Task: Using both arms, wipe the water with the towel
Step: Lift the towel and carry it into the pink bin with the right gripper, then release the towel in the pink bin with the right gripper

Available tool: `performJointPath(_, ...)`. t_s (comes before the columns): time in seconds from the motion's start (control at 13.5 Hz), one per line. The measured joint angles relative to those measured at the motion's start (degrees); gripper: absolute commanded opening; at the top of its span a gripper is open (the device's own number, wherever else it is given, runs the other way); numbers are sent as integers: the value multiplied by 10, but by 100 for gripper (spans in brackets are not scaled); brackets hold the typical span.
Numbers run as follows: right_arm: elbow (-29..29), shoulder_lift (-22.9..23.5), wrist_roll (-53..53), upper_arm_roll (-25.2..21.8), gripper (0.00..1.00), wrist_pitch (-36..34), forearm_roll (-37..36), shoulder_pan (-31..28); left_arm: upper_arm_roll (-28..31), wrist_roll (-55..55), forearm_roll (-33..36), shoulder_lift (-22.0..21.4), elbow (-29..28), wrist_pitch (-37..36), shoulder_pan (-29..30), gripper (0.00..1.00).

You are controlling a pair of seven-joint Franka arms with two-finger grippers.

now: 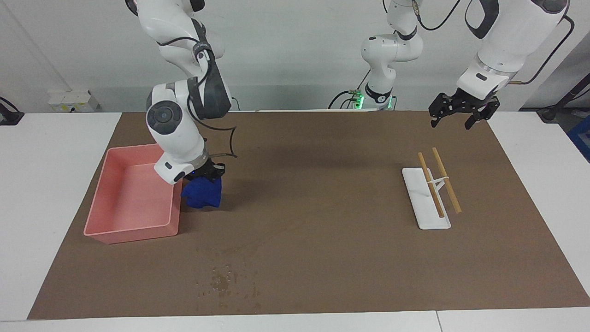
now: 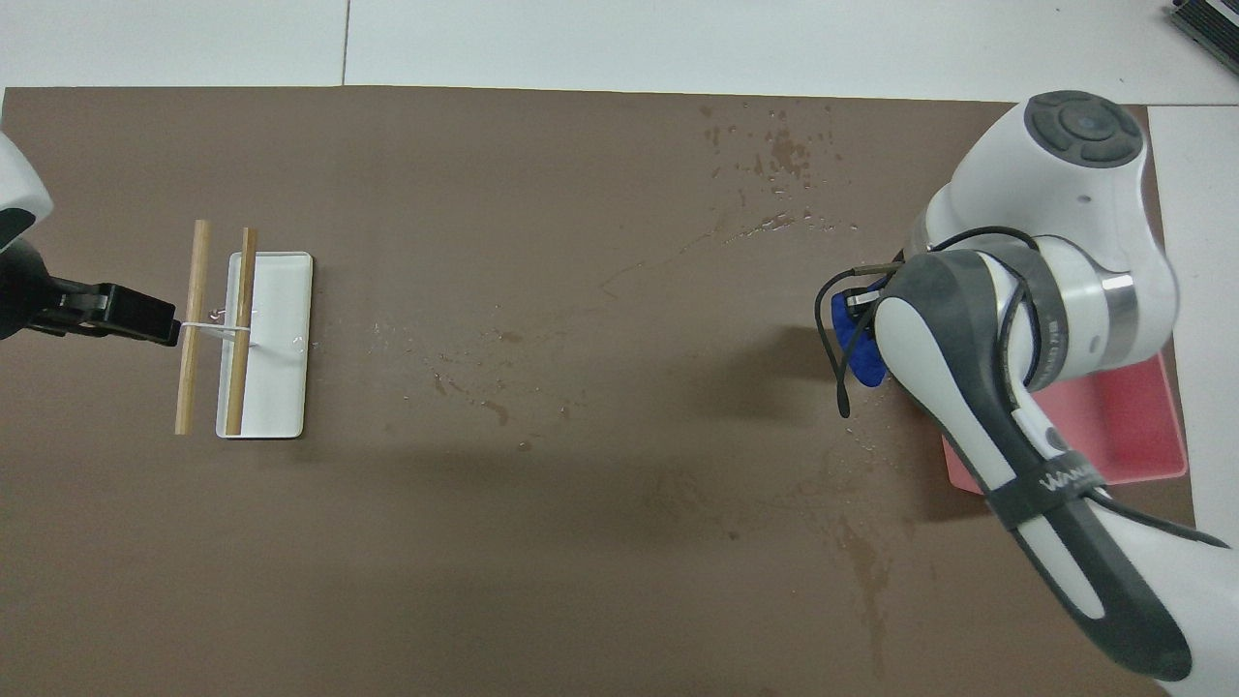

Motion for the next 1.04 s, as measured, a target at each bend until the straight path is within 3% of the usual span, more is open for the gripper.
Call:
performJointPath(0.22, 27, -42, -84, 0, 0, -75, -42, -18, 0, 0, 0, 0, 0, 0, 0, 100)
performJointPath(0.52, 17, -73, -247, 0, 0, -85, -57, -115, 0, 0, 0, 0, 0, 0, 0, 100)
performJointPath(0.89, -100, -98, -306, 1, 0, 23, -57, -163, 0, 0, 0, 0, 0, 0, 0, 100)
performJointPath(1.04, -149, -111, -339, 1, 11, 70, -57, -179, 0, 0, 0, 0, 0, 0, 0, 100)
